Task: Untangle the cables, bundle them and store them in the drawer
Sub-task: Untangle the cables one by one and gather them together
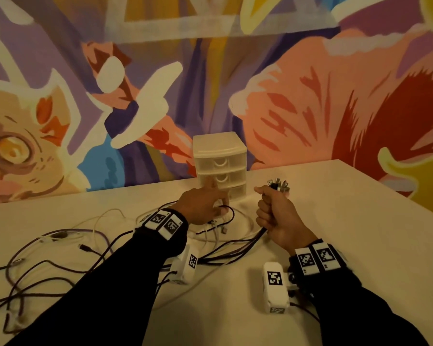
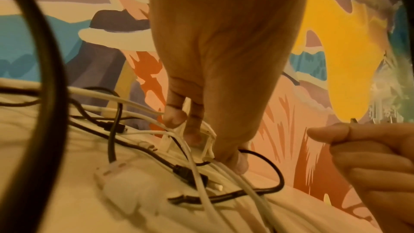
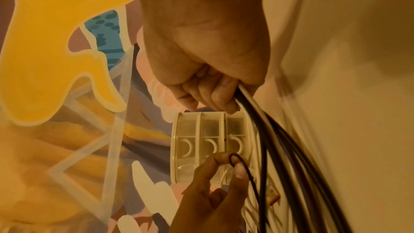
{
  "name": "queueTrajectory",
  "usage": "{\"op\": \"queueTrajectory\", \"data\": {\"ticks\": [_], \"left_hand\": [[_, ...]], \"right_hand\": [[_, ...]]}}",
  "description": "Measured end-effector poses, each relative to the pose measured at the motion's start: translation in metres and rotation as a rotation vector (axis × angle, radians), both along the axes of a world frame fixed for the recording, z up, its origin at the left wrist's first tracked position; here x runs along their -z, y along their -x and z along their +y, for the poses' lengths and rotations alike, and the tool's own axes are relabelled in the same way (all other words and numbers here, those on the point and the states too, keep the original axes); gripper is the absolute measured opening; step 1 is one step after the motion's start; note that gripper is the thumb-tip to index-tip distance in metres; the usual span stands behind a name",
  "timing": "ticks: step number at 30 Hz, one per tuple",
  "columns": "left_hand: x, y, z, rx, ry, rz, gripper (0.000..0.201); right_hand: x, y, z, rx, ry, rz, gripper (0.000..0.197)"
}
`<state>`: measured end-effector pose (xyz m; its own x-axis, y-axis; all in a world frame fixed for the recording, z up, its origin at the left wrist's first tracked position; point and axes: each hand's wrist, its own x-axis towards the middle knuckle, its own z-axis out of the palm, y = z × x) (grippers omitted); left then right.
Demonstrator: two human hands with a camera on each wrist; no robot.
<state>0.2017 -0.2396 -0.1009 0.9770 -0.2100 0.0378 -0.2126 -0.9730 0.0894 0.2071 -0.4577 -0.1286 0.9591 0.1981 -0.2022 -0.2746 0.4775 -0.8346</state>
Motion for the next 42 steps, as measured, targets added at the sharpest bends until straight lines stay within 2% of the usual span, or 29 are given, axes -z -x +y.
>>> {"op": "queueTrajectory", "data": {"ticks": [2,5,7,9,11,13,14,17,18,21,24,28,30,33,37,40,42], "left_hand": [[0.000,0.002,0.004,0.030,0.002,-0.054,0.012],[-0.007,0.004,0.006,0.004,0.036,-0.238,0.011],[-0.010,0.003,0.008,-0.037,0.020,-0.346,0.023],[-0.008,0.000,0.013,-0.072,0.022,-0.371,0.041],[-0.006,0.001,0.016,-0.052,0.197,-0.271,0.062],[-0.005,0.006,0.016,-0.037,0.475,-0.144,0.075],[-0.005,0.008,0.015,-0.037,0.611,-0.126,0.072],[-0.006,0.016,0.010,-0.033,1.024,-0.185,0.034],[-0.005,0.018,0.009,-0.029,1.104,-0.224,0.027],[0.007,0.026,0.010,-0.066,1.276,-0.309,0.023],[0.021,0.032,0.013,-0.164,1.528,-0.220,0.022],[0.029,0.031,0.022,-0.182,1.715,-0.142,0.028],[0.030,0.030,0.020,-0.142,1.720,-0.103,0.030],[0.030,0.033,0.014,-0.087,1.576,-0.057,0.029],[0.033,0.034,0.012,-0.108,1.446,0.012,0.023],[0.033,0.036,0.009,-0.112,1.380,0.060,0.021],[0.034,0.036,0.006,-0.129,1.354,0.043,0.022]], "right_hand": [[0.000,0.000,0.001,-0.002,0.007,0.000,0.050],[0.002,-0.001,0.002,-0.009,0.012,-0.006,0.049],[0.002,-0.001,0.002,-0.013,0.024,-0.010,0.051],[0.002,-0.001,0.002,-0.021,0.032,-0.012,0.053],[0.003,-0.001,0.002,-0.032,0.041,-0.015,0.055],[0.002,0.000,0.004,-0.050,0.048,-0.020,0.057],[0.002,0.001,0.006,-0.058,0.047,-0.026,0.058],[0.000,0.001,0.017,-0.101,0.048,-0.068,0.058],[-0.001,-0.001,0.023,-0.113,0.056,-0.088,0.057],[-0.004,-0.008,0.044,-0.124,0.082,-0.116,0.055],[-0.002,-0.017,0.058,-0.093,0.065,-0.128,0.050],[0.001,-0.015,0.060,-0.046,0.101,-0.165,0.037],[0.004,-0.013,0.058,-0.030,0.144,-0.178,0.033],[0.006,-0.012,0.057,-0.003,0.148,-0.204,0.042],[0.004,-0.008,0.058,0.021,0.156,-0.208,0.017],[0.005,-0.011,0.056,0.073,0.146,-0.192,0.037],[0.002,-0.011,0.053,0.087,0.067,-0.190,0.028]]}}
